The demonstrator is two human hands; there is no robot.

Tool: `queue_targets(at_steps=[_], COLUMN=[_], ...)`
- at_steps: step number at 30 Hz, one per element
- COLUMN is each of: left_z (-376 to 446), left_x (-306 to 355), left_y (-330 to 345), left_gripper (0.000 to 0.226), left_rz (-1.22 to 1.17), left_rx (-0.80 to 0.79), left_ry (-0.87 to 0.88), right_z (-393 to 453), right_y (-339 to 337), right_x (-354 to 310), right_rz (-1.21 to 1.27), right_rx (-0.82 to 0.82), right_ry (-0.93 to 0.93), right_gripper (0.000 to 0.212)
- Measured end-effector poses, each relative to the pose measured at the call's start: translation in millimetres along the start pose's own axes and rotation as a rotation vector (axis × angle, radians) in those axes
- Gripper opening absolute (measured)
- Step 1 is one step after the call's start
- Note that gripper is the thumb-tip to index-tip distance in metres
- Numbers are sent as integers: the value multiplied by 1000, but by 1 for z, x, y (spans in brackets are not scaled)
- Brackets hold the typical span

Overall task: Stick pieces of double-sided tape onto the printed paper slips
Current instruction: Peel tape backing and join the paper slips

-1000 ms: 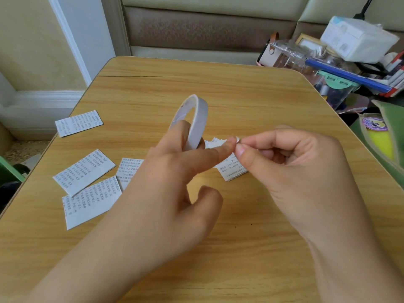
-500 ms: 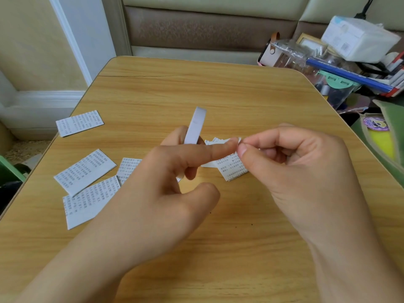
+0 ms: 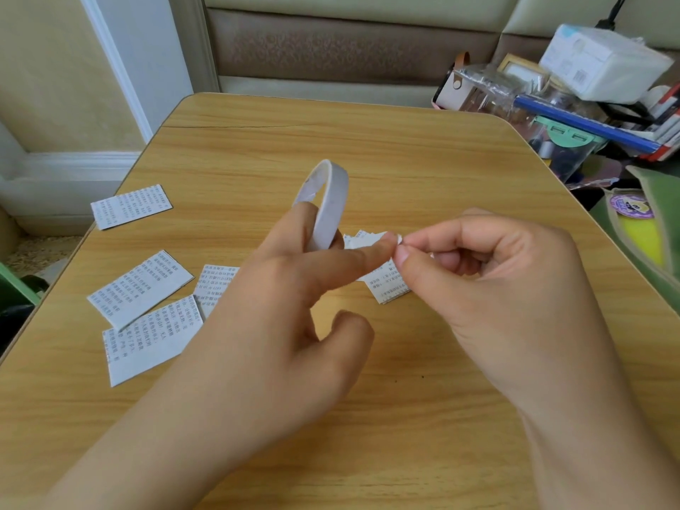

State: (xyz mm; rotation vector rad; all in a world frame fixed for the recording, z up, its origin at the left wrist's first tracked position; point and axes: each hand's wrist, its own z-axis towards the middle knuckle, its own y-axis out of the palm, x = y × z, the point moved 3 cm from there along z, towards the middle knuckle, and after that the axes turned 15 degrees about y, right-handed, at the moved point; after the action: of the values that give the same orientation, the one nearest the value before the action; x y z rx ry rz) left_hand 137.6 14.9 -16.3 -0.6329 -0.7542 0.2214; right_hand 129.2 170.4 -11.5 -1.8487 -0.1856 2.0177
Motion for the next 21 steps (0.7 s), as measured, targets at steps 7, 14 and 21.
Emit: queue_targets(at_steps=[7, 14, 21], left_z=[0, 0, 0], left_x=[-3, -7, -7], left_y=[-1, 0, 0], left_gripper=[54, 50, 51], left_rz=[-245, -364, -366], left_rx=[23, 27, 30], left_ry=[-98, -107, -92], right_z=[1, 1, 1], right_y=[0, 0, -2], right_x=[0, 0, 1], right_rz=[24, 51, 72], right_rx=[-6, -26, -53], right_ry=[2, 7, -5], right_gripper=[7, 8, 7])
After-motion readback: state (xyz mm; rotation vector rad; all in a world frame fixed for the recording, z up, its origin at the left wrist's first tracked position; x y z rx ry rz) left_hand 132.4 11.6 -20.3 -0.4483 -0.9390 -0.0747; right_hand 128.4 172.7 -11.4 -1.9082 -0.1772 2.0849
